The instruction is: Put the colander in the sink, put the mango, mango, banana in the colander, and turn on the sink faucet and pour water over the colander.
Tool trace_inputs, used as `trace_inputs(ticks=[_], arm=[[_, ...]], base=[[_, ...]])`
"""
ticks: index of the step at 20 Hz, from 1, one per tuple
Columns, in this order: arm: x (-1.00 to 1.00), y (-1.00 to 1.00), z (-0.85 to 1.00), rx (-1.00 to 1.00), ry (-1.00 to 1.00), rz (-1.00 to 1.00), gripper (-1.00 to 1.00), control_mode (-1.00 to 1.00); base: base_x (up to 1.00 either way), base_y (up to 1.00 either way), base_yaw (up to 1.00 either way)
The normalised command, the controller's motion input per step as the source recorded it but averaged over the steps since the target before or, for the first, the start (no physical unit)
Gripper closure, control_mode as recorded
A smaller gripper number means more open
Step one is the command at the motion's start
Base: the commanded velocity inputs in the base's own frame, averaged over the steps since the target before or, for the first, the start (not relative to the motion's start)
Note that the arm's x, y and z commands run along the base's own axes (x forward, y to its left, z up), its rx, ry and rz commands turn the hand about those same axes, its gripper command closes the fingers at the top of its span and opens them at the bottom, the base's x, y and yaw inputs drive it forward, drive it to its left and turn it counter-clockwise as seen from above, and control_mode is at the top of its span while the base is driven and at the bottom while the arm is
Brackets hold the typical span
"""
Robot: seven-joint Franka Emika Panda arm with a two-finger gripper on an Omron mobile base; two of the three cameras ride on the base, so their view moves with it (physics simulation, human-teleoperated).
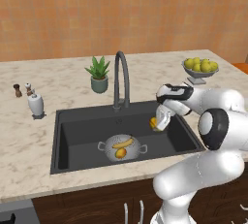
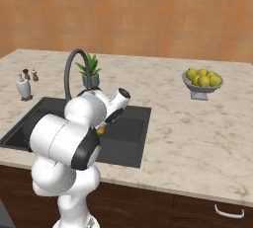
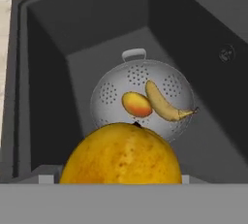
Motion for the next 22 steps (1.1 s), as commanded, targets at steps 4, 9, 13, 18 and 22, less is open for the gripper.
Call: trace_inputs(ticks=[4, 9, 13, 18, 22], arm=[[0.07, 0.42, -0.72, 0.0, -0.11, 0.02, 1.0, -1.0], [0.07, 0.45, -0.45, 0.0, -0.08, 0.0, 1.0, -1.0], [0.0, 0.55, -0.19, 0.01, -0.07, 0.0, 1.0, -1.0], [0.05, 0.24, -0.25, 0.01, -0.08, 0.0, 1.0, -1.0], [0.03, 0.11, -0.35, 0.0, -0.07, 0.0, 1.0, -1.0]], base=[[0.0, 0.0, 0.0], [0.0, 0.0, 0.0], [0.0, 0.0, 0.0], [0.0, 0.0, 0.0], [0.0, 0.0, 0.0]])
